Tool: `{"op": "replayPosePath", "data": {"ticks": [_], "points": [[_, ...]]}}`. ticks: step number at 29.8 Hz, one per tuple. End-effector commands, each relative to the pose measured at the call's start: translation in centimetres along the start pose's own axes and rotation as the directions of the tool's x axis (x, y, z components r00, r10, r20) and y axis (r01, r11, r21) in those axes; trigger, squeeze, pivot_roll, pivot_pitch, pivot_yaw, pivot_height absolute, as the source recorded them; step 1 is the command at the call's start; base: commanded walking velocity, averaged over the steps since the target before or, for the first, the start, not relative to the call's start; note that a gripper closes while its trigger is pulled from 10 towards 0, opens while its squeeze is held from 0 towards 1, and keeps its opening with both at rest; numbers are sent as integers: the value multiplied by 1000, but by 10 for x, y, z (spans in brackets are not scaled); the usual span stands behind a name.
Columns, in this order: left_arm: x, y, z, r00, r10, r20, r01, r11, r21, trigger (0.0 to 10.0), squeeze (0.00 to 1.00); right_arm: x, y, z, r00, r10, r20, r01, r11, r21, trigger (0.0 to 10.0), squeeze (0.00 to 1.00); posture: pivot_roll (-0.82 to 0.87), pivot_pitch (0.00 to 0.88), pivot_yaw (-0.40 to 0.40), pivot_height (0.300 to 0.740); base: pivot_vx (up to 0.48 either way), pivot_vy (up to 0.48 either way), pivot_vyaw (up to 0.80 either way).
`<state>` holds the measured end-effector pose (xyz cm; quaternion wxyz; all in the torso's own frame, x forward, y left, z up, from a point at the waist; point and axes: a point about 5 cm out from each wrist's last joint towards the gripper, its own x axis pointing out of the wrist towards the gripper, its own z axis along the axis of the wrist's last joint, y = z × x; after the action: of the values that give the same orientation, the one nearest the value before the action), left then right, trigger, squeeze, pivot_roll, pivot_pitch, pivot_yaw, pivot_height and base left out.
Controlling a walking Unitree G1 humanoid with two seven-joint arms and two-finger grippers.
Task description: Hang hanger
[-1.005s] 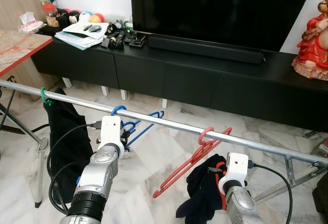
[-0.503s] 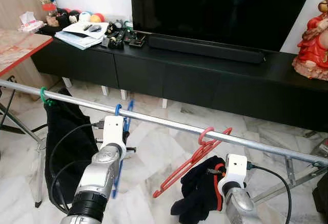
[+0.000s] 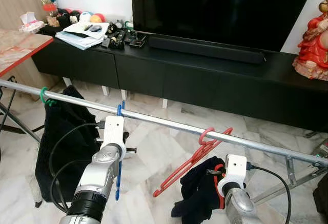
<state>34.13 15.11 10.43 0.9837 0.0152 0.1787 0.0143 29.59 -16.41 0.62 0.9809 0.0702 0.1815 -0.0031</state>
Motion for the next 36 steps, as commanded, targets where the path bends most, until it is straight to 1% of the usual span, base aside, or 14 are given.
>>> {"op": "replayPosePath", "data": {"ticks": [1, 3, 5, 6, 10, 11, 19, 20, 21, 22, 29, 35, 36], "points": [[-1, -1, -16, 997, 0, -75, 2, 1000, 31, 4078, 0, 2, 3, 4, 1000, 10, 13, -10, 1000, -5, 10000, 0, 52, 61, -35, 740, 0, 0, 0], [-1, -1, -16, 997, 0, -78, 4, 999, 43, 9882, 0, 2, 3, 4, 1000, 10, 12, -10, 1000, -5, 10000, 0, 53, 61, -35, 740, 0, 0, 0], [-1, -1, -15, 997, -5, -76, 9, 999, 45, 10000, 0, 2, 3, 4, 1000, 11, 12, -11, 1000, -5, 10000, 0, 51, 61, -35, 740, 0, 0, 0], [-1, -2, -16, 997, -5, -77, 9, 999, 47, 10000, 1000, 2, 3, 4, 1000, 11, 11, -11, 1000, -5, 10000, 0, 51, 60, -34, 740, 0, 0, 0], [-1, -2, -16, 997, -6, -79, 9, 999, 37, 10000, 1000, 2, 3, 4, 1000, 9, 11, -9, 1000, -3, 10000, 0, 51, 61, -34, 740, 0, 0, 0], [-1, -3, -16, 997, -8, -78, 10, 999, 34, 10000, 0, 2, 3, 3, 1000, 9, 10, -9, 1000, -4, 10000, 0, 51, 61, -34, 740, 0, 0, 0], [2, -3, -16, 997, -3, -80, 5, 1000, 21, 10000, 0, 2, 3, 3, 1000, 9, 8, -9, 1000, -3, 10000, 0, 50, 58, -33, 740, 0, 0, 0], [2, -3, -16, 997, 7, -75, -5, 1000, 15, 3059, 0, 2, 3, 3, 1000, 8, 9, -8, 1000, -3, 10000, 0, 49, 58, -33, 740, 0, 0, 0], [2, -3, -16, 997, 7, -75, -5, 1000, 15, 3059, 0, 2, 3, 3, 1000, 8, 9, -8, 1000, -3, 10000, 0, 49, 58, -33, 740, 0, 0, 0], [3, -2, -13, 998, 13, -59, -13, 1000, 6, 0, 0, 2, 3, 3, 1000, 8, 9, -8, 1000, -3, 10000, 0, 51, 58, -33, 740, 0, 0, 0], [3, 0, -5, 1000, 28, -7, -28, 999, -21, 0, 0, 2, 3, 2, 1000, 11, 5, -11, 1000, -5, 10000, 0, 52, 58, -35, 740, 0, 0, 0], [3, 2, -4, 999, 34, 3, -34, 999, 0, 0, 0, 2, 4, 2, 1000, 12, 4, -12, 1000, -5, 10000, 0, 52, 57, -35, 740, 0, 0, 0], [2, 2, -6, 1000, 22, 2, -22, 1000, 5, 0, 0, 1, 4, 2, 1000, 12, 4, -12, 1000, -5, 10000, 0, 50, 57, -34, 740, 0, 0, 0]]}}
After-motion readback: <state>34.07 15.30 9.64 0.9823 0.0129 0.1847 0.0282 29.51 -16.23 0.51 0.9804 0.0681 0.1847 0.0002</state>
